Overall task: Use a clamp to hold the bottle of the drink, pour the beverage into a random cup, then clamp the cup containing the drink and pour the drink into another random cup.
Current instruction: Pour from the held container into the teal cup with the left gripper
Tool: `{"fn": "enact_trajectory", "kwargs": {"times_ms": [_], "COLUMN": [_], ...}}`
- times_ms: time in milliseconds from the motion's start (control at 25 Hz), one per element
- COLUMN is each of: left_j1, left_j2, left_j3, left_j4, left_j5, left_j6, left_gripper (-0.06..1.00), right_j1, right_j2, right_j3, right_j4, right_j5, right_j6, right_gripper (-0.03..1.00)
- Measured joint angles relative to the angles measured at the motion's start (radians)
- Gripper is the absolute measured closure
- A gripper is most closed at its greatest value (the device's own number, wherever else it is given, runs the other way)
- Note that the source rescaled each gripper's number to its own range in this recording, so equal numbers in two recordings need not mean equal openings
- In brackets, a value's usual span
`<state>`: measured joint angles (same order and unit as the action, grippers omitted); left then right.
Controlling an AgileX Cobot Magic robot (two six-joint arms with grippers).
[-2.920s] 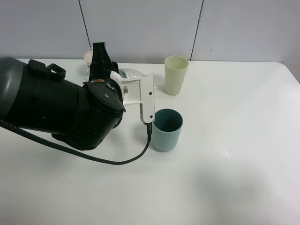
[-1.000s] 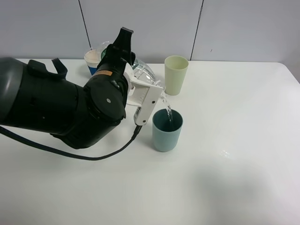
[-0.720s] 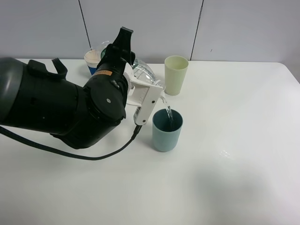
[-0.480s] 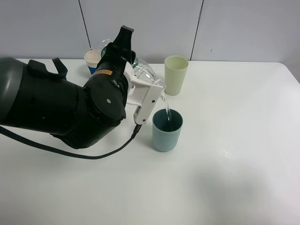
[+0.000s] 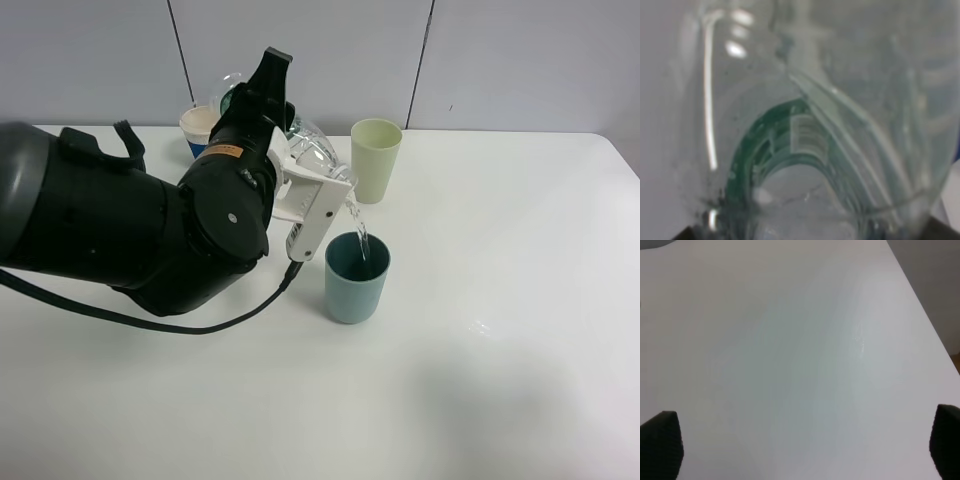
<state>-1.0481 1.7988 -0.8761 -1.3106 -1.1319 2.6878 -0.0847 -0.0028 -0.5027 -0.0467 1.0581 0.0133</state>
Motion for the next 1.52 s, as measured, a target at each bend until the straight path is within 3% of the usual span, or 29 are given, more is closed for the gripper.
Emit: {"fn": "enact_trajectory", "kwargs": {"times_ms": [600,1160,1520], "left_j1": [0.000,0.000,0.000], "left_j2": [0.000,0.000,0.000], "left_j3": [0.000,0.000,0.000], "left_j4": [0.087,0.115,0.197], "left_j5": [-0.003,-0.005,-0.006], "left_j6": [0.030,0.031,0.031], "left_gripper": [0.92,0.92,0.92], "right_j1": [0.000,0.000,0.000], "right_j2": [0.000,0.000,0.000], "right_j3": [0.000,0.000,0.000], "right_j4": [0.000,0.000,0.000], "right_j5": [0.000,0.000,0.000], "right_j6": [0.000,0.000,0.000], "right_gripper": [-0.03,-0.03,-0.03]}}
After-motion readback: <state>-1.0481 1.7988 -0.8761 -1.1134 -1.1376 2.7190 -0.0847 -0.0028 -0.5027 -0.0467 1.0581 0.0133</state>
